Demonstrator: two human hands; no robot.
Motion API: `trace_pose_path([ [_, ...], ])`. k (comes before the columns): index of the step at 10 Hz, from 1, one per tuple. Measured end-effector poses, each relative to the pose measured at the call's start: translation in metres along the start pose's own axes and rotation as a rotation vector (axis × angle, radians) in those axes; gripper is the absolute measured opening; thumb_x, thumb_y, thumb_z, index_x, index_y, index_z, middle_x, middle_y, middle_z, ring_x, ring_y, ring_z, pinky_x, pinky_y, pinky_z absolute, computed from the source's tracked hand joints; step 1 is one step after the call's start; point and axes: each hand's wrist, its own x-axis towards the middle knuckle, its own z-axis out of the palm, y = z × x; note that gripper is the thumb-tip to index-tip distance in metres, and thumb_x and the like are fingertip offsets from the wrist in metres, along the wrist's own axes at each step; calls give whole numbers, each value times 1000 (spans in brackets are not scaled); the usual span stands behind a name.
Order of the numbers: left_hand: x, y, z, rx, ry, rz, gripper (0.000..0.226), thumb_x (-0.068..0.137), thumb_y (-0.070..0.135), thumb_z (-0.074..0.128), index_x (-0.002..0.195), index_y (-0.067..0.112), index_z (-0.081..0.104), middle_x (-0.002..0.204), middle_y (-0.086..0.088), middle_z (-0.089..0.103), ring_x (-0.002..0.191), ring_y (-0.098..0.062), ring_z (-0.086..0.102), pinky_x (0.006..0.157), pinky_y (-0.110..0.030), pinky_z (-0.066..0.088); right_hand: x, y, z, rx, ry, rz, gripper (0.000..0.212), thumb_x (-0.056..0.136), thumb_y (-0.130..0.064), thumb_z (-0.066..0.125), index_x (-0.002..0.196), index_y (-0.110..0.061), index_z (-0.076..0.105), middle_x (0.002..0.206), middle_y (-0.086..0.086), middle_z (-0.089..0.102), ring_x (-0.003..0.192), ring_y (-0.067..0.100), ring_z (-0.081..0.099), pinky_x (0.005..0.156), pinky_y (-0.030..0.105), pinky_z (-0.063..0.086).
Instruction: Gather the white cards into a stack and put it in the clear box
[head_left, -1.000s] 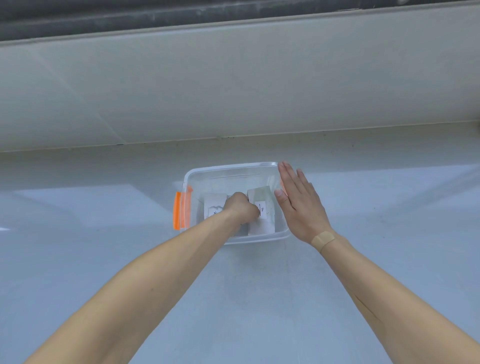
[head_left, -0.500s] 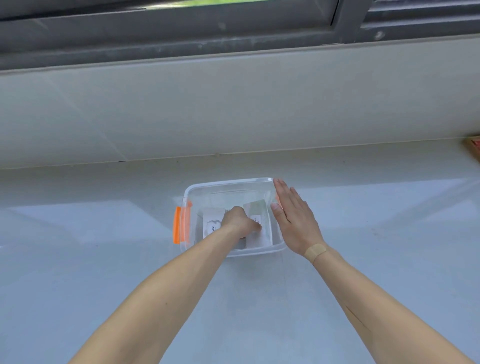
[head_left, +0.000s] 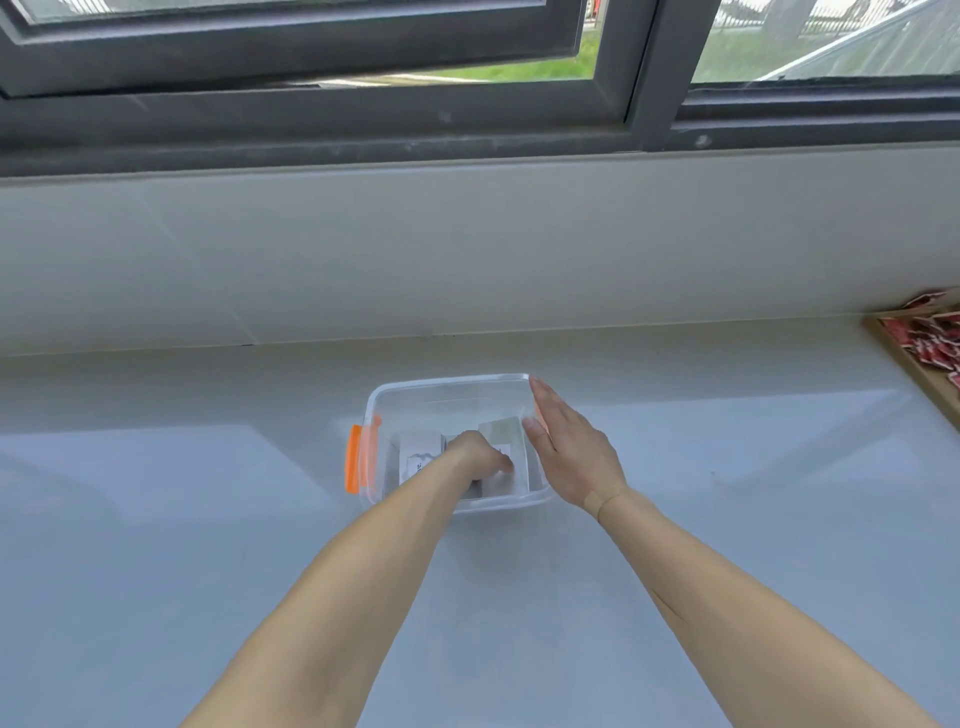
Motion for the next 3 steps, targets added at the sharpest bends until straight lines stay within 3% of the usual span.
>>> trace_pose_path([
  [2, -18, -9, -13, -65, 106, 106, 29, 87, 32, 59, 67, 14, 47, 72, -2, 50, 77, -26, 51, 60, -27, 38, -12, -6, -12, 8, 51, 63, 50, 100, -50, 26, 148, -37, 19, 154, -13, 33, 134, 17, 40, 96, 42, 40],
  [3, -36, -20, -25, -186, 170, 235, 25, 89, 31, 56, 108, 16, 62, 116, -3, 60, 107, -25, 56, 83, -27, 40, -29, -6, -20, 39, 126, 56, 41, 99, -46, 33, 139, -39, 36, 142, -10, 51, 125, 17, 48, 86, 39, 42],
])
